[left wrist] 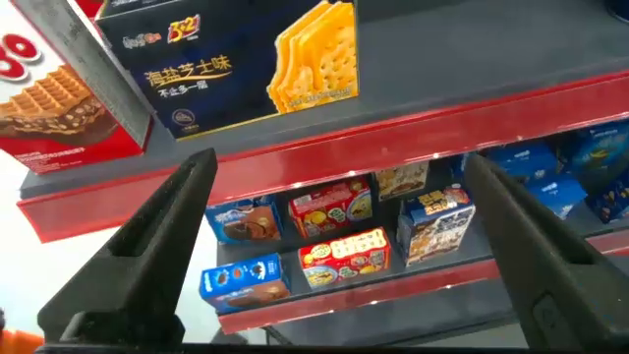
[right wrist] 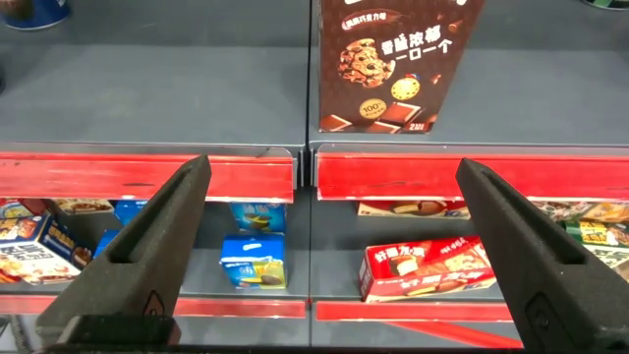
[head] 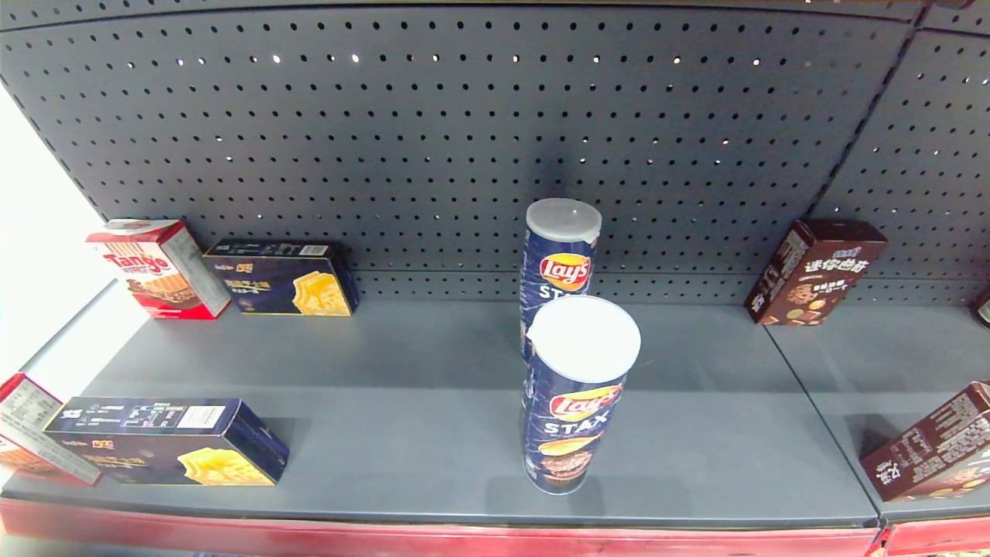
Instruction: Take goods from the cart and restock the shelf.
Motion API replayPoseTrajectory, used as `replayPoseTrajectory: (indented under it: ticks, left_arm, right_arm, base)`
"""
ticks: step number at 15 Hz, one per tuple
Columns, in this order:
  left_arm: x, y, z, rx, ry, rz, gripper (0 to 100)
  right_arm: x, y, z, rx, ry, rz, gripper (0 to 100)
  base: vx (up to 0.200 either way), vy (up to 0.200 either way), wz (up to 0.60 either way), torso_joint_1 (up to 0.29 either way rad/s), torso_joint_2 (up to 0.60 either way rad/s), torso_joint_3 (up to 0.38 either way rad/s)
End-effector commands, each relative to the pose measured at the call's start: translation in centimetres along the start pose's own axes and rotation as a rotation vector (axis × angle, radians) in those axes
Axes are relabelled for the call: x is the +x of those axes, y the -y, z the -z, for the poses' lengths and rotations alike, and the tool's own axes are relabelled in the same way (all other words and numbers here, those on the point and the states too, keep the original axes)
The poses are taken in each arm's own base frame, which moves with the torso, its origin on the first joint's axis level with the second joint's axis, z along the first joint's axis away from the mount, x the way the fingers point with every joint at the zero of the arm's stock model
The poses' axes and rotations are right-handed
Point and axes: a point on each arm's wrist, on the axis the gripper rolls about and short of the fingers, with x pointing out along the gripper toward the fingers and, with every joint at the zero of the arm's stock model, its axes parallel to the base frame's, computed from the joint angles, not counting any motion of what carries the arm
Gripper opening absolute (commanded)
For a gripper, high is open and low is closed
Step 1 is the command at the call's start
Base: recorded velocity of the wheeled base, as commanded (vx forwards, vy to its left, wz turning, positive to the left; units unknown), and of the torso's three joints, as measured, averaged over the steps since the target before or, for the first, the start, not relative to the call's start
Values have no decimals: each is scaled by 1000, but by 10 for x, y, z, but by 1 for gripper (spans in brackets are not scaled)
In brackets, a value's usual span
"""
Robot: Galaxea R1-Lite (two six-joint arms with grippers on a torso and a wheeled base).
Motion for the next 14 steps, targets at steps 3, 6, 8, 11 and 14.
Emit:
replayPoseTrajectory:
  ticks: [3, 6, 8, 11, 14]
  left_arm:
    - [0, 0, -1, -8, 0, 1, 100]
    - [0, 0, -1, -10, 0, -2, 100]
    - [0, 0, -1, -16, -1, -3, 100]
    - [0, -1, 0, -47, -5, -25, 100]
    - [0, -1, 0, -62, -6, -40, 100]
  right_arm:
    - [0, 0, 0, -2, 0, -1, 100]
    - [0, 0, 0, 0, 0, -1, 100]
    - [0, 0, 0, -2, -2, -3, 100]
    - [0, 0, 0, 0, 0, -3, 100]
    - [0, 0, 0, -2, -2, -4, 100]
  base:
    - [0, 0, 0, 0, 0, 0]
    - [0, 0, 0, 0, 0, 0]
    - [0, -100, 0, 1, 4, 1]
    - [0, -133, 0, 3, 0, 0]
    - [0, 0, 0, 0, 0, 0]
